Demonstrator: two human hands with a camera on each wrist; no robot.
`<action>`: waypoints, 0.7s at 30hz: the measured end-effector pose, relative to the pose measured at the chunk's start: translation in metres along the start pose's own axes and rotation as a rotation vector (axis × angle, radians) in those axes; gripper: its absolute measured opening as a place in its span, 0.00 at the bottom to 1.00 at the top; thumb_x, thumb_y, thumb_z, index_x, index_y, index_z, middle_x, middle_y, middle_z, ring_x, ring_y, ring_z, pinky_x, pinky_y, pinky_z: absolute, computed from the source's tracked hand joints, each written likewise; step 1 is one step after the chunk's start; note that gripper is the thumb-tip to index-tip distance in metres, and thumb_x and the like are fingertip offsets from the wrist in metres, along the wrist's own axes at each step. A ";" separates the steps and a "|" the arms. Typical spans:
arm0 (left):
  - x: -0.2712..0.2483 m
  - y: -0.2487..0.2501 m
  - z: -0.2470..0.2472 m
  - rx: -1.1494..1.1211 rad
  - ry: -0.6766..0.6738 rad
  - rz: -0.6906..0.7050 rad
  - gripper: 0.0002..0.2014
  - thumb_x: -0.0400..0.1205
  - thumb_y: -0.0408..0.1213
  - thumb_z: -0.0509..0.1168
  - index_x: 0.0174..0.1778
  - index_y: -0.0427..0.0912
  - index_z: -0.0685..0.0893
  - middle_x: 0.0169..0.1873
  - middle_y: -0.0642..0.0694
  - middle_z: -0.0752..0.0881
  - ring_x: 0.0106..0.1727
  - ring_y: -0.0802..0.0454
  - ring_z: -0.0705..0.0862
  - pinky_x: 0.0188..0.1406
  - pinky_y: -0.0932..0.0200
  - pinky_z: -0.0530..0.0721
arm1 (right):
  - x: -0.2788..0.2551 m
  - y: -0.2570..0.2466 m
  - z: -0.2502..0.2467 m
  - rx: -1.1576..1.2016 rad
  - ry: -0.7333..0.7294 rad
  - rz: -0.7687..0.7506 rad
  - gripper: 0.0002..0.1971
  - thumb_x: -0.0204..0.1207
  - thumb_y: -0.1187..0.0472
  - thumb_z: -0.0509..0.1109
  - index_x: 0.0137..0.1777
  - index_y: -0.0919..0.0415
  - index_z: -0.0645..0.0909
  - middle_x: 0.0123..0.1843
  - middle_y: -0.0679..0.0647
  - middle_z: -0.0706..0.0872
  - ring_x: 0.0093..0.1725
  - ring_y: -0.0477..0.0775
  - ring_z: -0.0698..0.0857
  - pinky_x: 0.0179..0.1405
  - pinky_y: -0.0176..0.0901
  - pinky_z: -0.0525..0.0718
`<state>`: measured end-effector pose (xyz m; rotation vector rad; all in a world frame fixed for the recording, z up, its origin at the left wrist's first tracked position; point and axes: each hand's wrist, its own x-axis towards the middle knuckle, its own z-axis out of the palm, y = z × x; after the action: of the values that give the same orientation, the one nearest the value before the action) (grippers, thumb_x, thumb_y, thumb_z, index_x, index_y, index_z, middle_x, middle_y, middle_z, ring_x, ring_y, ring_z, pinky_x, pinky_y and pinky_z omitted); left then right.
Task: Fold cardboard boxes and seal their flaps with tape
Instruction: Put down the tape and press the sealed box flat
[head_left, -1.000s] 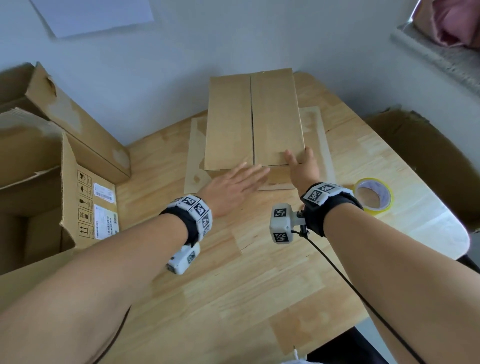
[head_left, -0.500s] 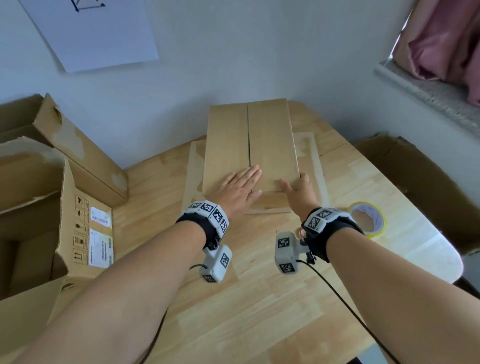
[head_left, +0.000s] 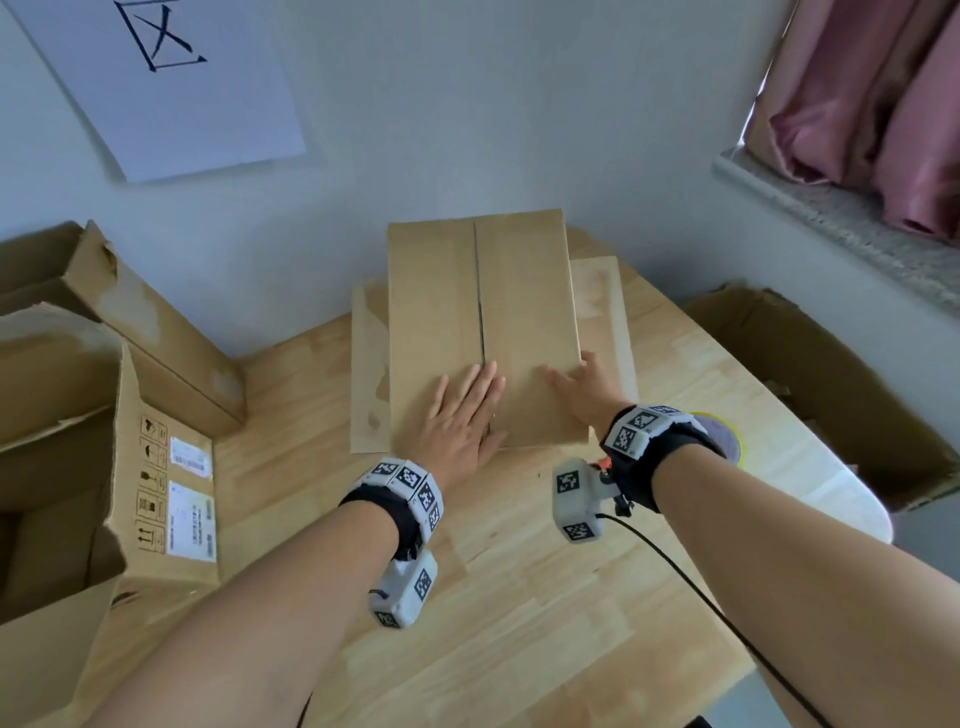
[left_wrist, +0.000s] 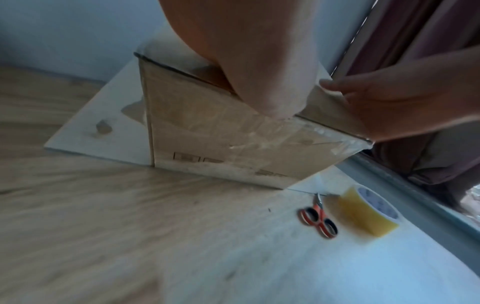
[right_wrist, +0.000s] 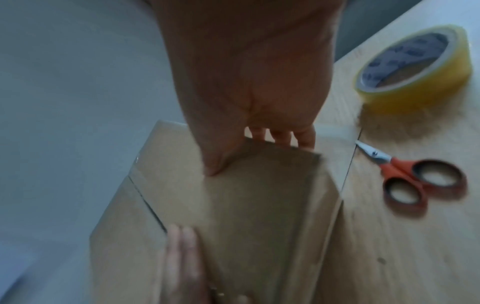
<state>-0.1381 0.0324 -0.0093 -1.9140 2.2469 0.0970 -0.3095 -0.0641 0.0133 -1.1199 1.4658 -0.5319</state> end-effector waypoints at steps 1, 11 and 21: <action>-0.004 0.001 -0.001 0.016 0.010 -0.012 0.32 0.86 0.56 0.37 0.83 0.41 0.55 0.83 0.44 0.53 0.83 0.47 0.55 0.79 0.42 0.53 | -0.002 -0.004 0.002 0.032 -0.008 -0.002 0.18 0.83 0.57 0.62 0.69 0.61 0.68 0.68 0.65 0.77 0.67 0.64 0.77 0.66 0.48 0.73; 0.062 -0.054 -0.089 0.073 -0.040 0.005 0.28 0.88 0.53 0.41 0.83 0.56 0.40 0.82 0.59 0.38 0.84 0.52 0.39 0.79 0.43 0.36 | -0.031 0.019 -0.005 -0.125 -0.026 -0.164 0.28 0.84 0.62 0.59 0.81 0.58 0.55 0.74 0.64 0.72 0.71 0.65 0.73 0.63 0.45 0.73; 0.044 -0.106 -0.109 -0.997 0.160 -0.593 0.36 0.81 0.44 0.67 0.81 0.47 0.57 0.76 0.49 0.70 0.72 0.48 0.73 0.74 0.47 0.70 | -0.042 0.037 -0.014 -0.295 -0.043 -0.205 0.31 0.83 0.57 0.61 0.82 0.46 0.50 0.59 0.52 0.74 0.40 0.55 0.80 0.16 0.20 0.74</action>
<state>-0.0518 -0.0468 0.0968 -3.0589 1.7005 1.1848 -0.3396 -0.0159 0.0068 -1.5169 1.4309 -0.4381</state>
